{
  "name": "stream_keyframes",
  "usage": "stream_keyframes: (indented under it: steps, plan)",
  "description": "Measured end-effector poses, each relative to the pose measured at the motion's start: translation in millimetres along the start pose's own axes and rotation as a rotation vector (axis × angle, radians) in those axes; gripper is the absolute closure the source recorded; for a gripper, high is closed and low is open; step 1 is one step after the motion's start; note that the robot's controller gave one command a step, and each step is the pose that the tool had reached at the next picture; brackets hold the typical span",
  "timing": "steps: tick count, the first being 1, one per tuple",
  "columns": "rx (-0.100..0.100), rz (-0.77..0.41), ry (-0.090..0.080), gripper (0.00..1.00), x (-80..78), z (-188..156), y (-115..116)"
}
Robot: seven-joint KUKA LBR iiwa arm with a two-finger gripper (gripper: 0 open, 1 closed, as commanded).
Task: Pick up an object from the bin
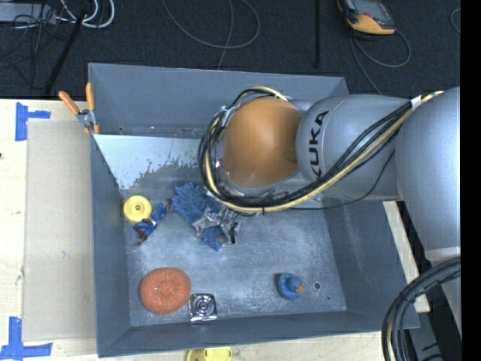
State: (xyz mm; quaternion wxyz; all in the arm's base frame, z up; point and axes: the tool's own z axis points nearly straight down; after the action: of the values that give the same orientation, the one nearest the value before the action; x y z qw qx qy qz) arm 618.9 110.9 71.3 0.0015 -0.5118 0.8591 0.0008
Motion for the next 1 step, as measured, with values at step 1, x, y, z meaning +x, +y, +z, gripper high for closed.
stream_keyframes:
  steps: [1]
  plan:
    - [0.0, 0.001, 0.0, 1.0, 0.0, 0.0, 0.0]
